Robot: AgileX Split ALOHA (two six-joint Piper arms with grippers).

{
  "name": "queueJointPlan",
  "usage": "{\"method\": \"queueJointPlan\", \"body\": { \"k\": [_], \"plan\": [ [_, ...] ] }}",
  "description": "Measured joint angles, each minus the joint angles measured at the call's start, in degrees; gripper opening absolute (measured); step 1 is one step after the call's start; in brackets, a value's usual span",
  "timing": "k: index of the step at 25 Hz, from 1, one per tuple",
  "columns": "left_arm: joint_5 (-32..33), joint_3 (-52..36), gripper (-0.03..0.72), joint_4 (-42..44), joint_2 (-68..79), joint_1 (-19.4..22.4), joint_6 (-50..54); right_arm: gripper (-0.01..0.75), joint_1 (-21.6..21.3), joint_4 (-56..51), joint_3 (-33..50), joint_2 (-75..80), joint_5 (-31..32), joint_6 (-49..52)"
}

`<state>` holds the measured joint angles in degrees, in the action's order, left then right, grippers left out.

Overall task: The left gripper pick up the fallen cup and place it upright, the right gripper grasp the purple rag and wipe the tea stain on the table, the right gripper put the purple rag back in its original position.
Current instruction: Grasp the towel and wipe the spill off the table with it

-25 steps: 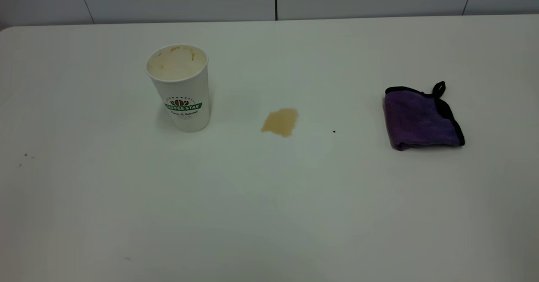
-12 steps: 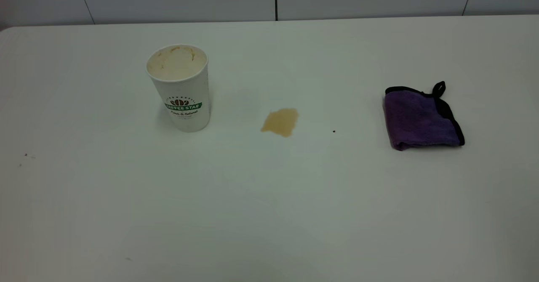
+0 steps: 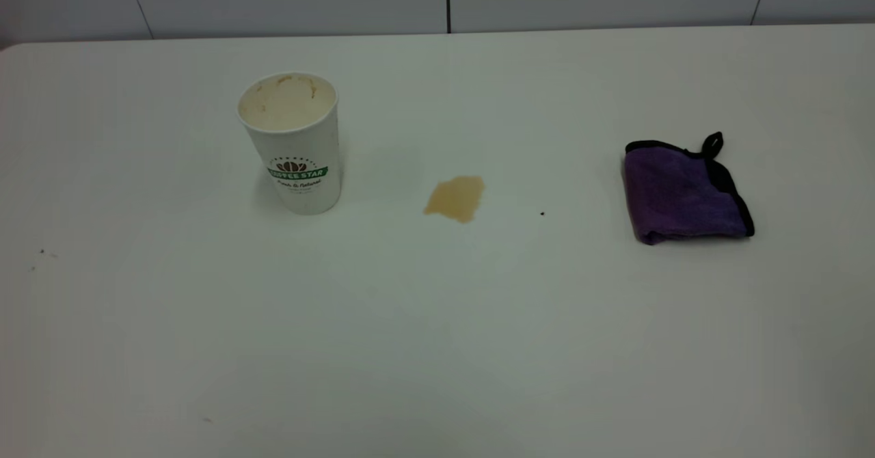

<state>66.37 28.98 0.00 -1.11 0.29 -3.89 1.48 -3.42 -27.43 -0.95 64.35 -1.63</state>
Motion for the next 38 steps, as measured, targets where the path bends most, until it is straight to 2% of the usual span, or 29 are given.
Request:
{"method": "queueJointPlan", "body": {
  "k": [19, 22, 27, 30, 36, 38],
  "plan": [
    [0.0, 0.0, 0.432, -0.3, 0.0, 0.0, 0.0, 0.241, 0.0, -2.4, 0.0, 0.0, -0.2, 0.3],
    [0.0, 0.0, 0.432, -0.3, 0.0, 0.0, 0.0, 0.241, 0.0, -4.7, -0.2, 0.1, -2.6, 0.0],
    [0.0, 0.0, 0.432, -0.3, 0.0, 0.0, 0.0, 0.25, 0.0, -8.8, -0.7, 7.0, -10.6, -5.4],
    [0.0, 0.0, 0.432, -0.3, 0.0, 0.0, 0.0, 0.312, 0.0, -11.2, -0.7, 16.1, -14.7, -11.2],
    [0.0, 0.0, 0.432, -0.3, 0.0, 0.0, 0.0, 0.544, 0.0, -19.0, -0.7, 35.4, -28.7, -26.4],
    [0.0, 0.0, 0.432, -0.3, 0.0, 0.0, 0.0, 0.589, 0.0, -22.0, -0.7, 41.8, -33.2, -31.5]
  ]
}}
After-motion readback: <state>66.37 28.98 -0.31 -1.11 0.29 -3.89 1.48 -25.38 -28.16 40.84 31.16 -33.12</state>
